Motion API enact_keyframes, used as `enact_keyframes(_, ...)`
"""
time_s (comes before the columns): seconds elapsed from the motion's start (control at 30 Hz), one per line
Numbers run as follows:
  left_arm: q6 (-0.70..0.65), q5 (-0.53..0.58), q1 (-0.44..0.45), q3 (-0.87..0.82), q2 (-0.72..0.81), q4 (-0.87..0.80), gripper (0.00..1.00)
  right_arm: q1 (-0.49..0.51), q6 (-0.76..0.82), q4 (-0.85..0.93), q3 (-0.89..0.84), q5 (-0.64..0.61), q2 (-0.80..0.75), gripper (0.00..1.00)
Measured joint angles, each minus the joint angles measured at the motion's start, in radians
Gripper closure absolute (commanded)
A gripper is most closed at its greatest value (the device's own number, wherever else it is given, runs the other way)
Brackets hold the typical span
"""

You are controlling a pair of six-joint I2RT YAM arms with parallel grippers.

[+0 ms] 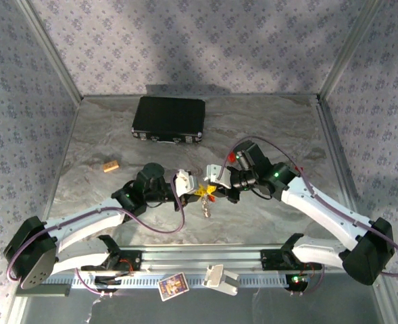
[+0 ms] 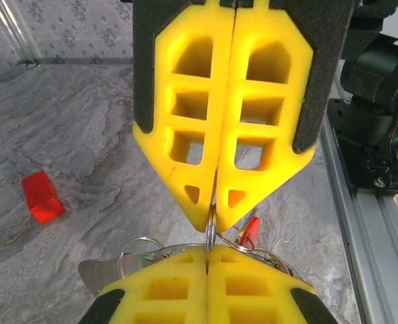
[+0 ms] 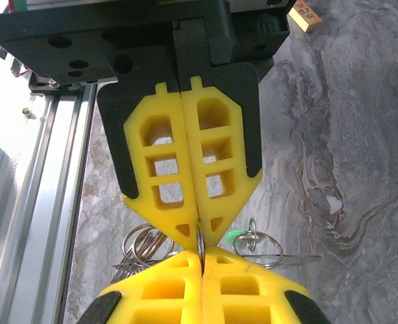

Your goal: Put the keys on the keyring

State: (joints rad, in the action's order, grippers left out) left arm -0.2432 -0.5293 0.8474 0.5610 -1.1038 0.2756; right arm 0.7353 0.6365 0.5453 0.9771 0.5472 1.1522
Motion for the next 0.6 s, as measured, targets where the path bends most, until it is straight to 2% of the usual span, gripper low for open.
enact_keyframes(0.03, 0.000, -0.005, 0.000, 0.000, 0.000, 0.001, 1.00, -0.003, -0.008, -0.005, -0.003, 0.006, -0.001, 0.77)
enact_keyframes(0.07, 0.000, -0.006, 0.000, 0.000, 0.001, 0.003, 1.00, -0.009, -0.016, -0.024, -0.013, 0.017, -0.006, 0.73)
enact_keyframes(0.13, 0.001, -0.006, 0.000, 0.000, 0.001, 0.005, 1.00, -0.027, -0.051, -0.072, -0.048, 0.040, -0.032, 0.71)
enact_keyframes(0.3, 0.025, -0.015, 0.000, -0.018, 0.002, 0.059, 1.00, -0.092, -0.171, -0.233, -0.178, 0.104, -0.126, 0.71)
enact_keyframes(0.6, 0.063, -0.024, -0.002, -0.057, 0.002, 0.142, 1.00, -0.105, -0.281, -0.376, -0.246, 0.151, -0.132, 0.77)
